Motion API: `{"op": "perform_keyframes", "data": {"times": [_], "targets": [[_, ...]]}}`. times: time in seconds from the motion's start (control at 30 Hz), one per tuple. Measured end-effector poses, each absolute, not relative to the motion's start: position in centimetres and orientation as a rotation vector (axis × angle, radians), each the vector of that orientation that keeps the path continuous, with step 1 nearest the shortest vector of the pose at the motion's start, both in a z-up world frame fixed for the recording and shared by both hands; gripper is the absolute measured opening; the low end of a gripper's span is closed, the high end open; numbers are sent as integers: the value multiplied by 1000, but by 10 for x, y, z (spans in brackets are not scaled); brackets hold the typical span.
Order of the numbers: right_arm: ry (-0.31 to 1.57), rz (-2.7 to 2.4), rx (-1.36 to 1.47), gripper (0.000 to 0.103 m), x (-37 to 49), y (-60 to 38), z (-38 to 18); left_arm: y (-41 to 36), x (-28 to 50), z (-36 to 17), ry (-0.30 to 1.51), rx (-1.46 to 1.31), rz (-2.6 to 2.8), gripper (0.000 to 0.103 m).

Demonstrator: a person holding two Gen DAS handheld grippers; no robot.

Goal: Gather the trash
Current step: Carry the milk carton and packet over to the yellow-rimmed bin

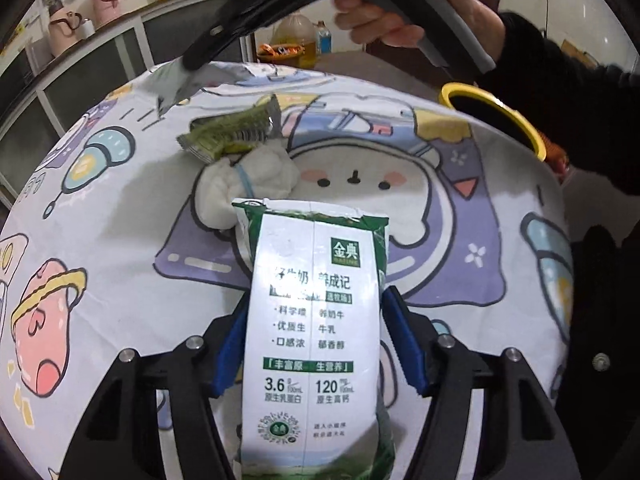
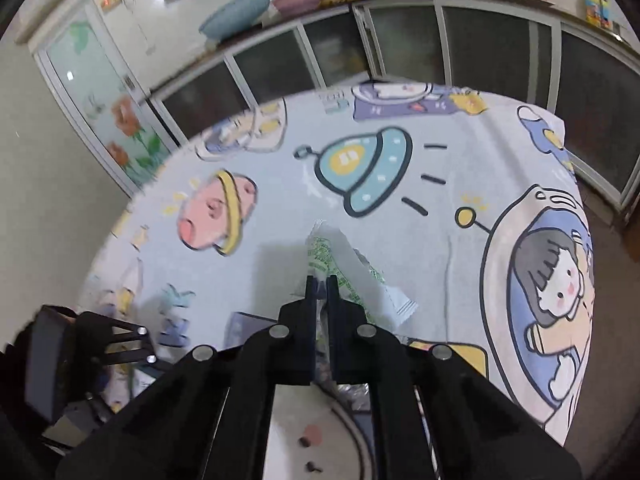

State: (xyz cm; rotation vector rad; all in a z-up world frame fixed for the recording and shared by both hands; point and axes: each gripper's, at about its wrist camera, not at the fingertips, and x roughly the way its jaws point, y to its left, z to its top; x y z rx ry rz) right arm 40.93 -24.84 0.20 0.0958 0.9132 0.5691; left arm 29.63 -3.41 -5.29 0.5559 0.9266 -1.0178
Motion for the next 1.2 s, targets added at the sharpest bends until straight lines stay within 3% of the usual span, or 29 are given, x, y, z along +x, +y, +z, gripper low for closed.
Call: {"op": "perform_keyframes", "data": {"times": [0.27, 0.63, 1.2], "targets": [[836, 650, 260, 5, 366, -273, 40, -19, 270, -34, 893, 527, -974, 61], [766, 694, 494, 5, 270, -331, 46, -9, 225, -18, 869, 425, -928, 61], [612, 470, 748, 5, 98, -496, 32, -139, 168, 10, 768, 462, -1129, 61]]}}
